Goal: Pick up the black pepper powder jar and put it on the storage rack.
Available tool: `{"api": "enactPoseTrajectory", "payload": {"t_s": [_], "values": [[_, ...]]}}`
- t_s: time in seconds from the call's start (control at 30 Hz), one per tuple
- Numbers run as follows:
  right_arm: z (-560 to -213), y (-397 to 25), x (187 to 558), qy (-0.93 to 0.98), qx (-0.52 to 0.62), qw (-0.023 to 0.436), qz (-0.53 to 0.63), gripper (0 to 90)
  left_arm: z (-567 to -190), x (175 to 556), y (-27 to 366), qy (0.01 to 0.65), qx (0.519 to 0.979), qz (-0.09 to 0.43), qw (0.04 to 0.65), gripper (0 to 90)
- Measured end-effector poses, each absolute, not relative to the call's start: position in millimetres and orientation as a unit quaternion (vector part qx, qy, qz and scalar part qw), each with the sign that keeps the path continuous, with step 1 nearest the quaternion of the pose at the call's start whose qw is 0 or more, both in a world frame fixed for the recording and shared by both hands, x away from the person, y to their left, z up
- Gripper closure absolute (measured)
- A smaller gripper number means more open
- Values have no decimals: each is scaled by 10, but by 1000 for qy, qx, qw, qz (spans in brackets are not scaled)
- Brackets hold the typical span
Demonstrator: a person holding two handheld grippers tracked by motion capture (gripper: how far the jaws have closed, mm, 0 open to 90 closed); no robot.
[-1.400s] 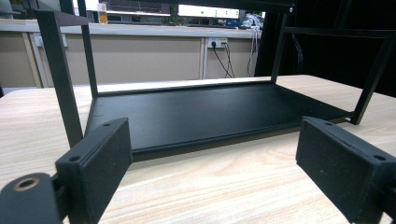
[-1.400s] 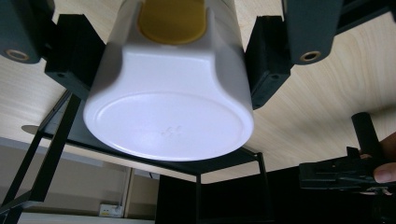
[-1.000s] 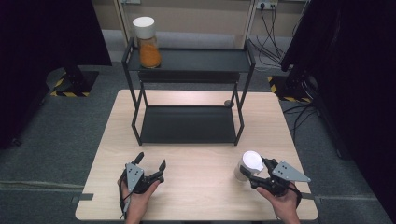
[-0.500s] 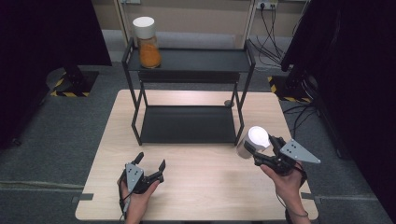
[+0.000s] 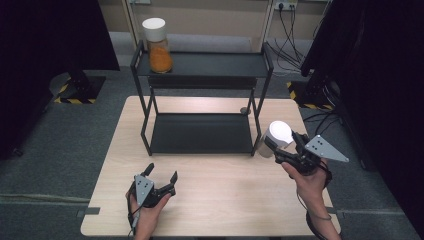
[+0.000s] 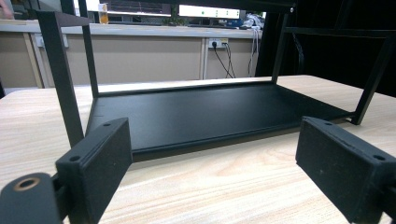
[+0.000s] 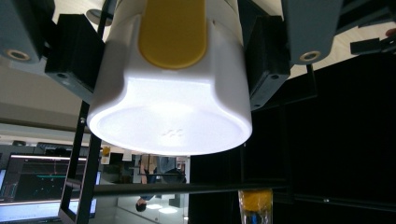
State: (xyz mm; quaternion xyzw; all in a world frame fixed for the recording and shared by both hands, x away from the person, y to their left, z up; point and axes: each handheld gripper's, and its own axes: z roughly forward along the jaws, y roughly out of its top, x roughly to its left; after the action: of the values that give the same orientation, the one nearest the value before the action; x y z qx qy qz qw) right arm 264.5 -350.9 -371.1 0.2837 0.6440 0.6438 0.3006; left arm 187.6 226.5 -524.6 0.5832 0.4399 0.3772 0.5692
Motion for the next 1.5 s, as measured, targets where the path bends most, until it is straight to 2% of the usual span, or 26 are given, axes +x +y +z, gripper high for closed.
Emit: {"api": "enactPoseTrajectory", "payload": {"t_s": [1.5], "values": [[-3063, -3276, 2973, 614, 266, 329, 667, 310, -5241, 1874, 2256, 442, 583, 378, 567, 101]]}}
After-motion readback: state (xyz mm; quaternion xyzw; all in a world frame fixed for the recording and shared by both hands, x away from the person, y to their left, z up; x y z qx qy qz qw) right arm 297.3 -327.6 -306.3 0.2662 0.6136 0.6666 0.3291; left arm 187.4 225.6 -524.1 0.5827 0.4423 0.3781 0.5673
